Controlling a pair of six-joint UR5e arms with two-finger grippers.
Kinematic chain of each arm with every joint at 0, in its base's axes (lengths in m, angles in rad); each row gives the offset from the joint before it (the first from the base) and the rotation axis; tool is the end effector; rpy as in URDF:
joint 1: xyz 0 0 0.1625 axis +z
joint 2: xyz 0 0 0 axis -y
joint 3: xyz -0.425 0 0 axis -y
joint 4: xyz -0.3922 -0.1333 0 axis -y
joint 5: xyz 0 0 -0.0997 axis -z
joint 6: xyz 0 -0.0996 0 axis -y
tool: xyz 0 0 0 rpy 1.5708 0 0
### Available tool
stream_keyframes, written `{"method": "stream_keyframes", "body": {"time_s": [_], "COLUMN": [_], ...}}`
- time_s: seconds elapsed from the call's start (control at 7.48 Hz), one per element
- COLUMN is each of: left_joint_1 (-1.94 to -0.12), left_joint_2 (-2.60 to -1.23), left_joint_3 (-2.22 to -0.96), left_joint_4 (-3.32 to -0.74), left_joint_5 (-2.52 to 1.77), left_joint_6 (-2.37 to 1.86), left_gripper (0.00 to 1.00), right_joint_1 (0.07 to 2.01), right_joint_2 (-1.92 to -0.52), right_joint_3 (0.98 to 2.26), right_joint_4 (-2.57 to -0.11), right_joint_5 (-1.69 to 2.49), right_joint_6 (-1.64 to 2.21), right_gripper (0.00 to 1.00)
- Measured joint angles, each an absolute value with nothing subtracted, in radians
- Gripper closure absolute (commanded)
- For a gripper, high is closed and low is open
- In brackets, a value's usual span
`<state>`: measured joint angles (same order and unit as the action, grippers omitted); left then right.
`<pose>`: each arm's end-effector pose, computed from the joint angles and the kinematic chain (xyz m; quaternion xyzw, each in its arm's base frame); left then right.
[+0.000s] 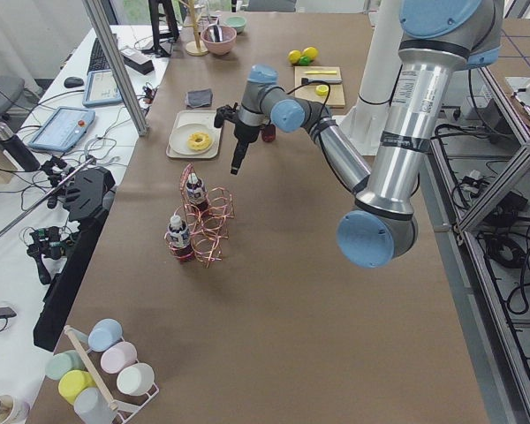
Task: Place tea on tray
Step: 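Open the left gripper and withdraw it while the right arm reaches toward the bottle, then lower the right gripper over the bottle cap and grasp the bottle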
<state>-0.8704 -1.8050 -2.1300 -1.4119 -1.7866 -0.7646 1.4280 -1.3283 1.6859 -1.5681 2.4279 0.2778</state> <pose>0.2442 -0.4634 0.3156 0.1622 0.2835 0.0033 0.9452 -0.0259 -0.5880 0.4636 0.0740 -0.4338 -0.0139 0.8978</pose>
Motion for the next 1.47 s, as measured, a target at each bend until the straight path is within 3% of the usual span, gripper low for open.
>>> {"method": "stream_keyframes", "body": {"time_s": [0.4,0.8,1.47], "left_joint_1": [-1.156,-1.436,-1.584], "left_joint_2": [-1.627,-1.587,-1.562], "left_joint_3": [-2.093,-1.965,-1.87], "left_joint_4": [-1.418,-1.423,-1.428], "left_joint_5": [-1.908,-2.055,-2.102], "left_joint_6": [-0.34,-0.017,0.198], "left_gripper": [0.02,0.02,0.02], "right_joint_1": [1.248,1.043,0.695], "right_joint_2": [-1.26,-1.091,-0.774], "right_joint_3": [1.815,1.878,1.955], "right_joint_4": [-1.569,-1.669,-1.988], "right_joint_5": [2.41,2.304,1.992], "right_joint_6": [0.566,0.81,1.187], "right_gripper": [0.0,0.0,0.0]}}
